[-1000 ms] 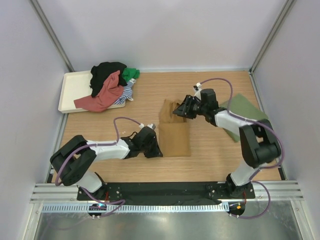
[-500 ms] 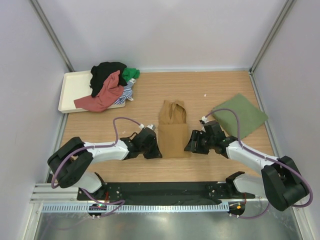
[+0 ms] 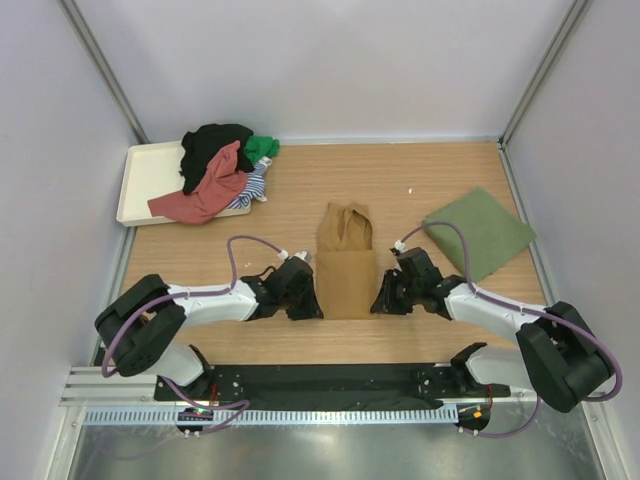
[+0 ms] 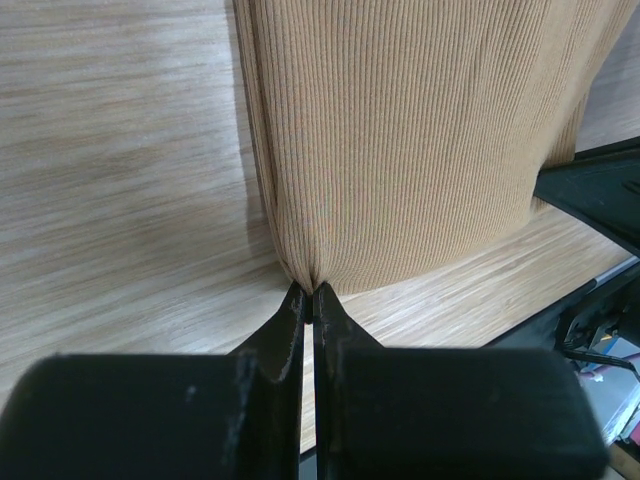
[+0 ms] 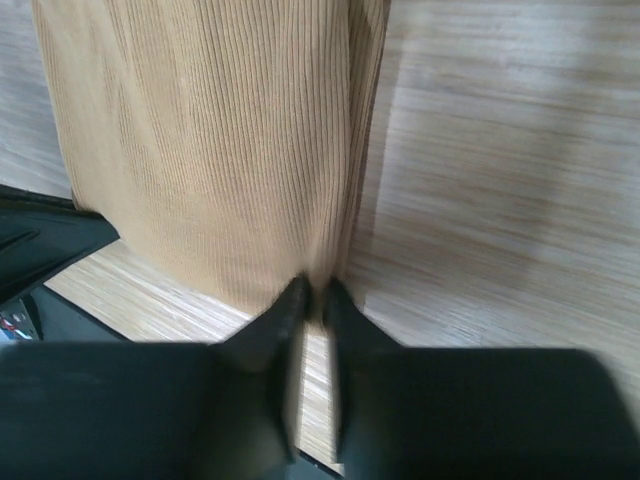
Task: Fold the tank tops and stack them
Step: Fold the tank top
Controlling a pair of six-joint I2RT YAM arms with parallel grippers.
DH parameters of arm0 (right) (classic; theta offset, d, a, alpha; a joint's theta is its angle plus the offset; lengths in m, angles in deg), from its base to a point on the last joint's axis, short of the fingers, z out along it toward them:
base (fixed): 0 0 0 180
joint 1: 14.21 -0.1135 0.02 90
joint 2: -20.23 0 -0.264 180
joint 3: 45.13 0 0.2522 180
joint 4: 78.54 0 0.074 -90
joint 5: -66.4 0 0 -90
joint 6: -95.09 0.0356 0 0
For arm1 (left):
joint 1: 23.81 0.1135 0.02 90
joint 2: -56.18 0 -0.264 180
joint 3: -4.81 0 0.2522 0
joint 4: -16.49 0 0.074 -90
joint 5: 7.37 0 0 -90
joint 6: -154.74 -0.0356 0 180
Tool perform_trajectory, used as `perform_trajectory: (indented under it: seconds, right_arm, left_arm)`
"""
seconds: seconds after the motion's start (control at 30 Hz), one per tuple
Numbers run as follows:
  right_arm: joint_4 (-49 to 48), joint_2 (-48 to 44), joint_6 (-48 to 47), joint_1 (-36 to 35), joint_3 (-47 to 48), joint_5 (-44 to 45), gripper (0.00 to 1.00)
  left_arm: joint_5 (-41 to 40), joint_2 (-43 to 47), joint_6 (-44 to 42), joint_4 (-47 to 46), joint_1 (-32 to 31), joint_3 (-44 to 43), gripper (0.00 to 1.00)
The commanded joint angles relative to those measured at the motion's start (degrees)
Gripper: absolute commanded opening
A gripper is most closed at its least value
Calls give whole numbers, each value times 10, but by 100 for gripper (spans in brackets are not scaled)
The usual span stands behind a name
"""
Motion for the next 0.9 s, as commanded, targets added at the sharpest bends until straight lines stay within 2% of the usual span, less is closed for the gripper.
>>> perform_trajectory:
  seconds: [0.0,0.07,0.17,0.4,0.7,0.87]
  right_arm:
    - [9,-11,0,-6,-6,0,13]
    - [27,-38,2,-6,-9,-6,4]
    - [64,-79,9,-6,-6,-9,2]
    - [189,-194,11,-6,37,-11,2]
    - [276,-253,21,-6,84,-6,2]
    - [316,-284,23,-6,112,6,2]
  left_arm:
    - [-9,22,6,12,-9,0,0]
    - [-10,31,8,22,-14,0,0]
    - [-13,55,13,50,-27,0,0]
    - [-50,138,27,147,-90,-40,0]
    - [-84,158,64,201,-184,-84,0]
    - [-98,157,82,213,-215,-99,0]
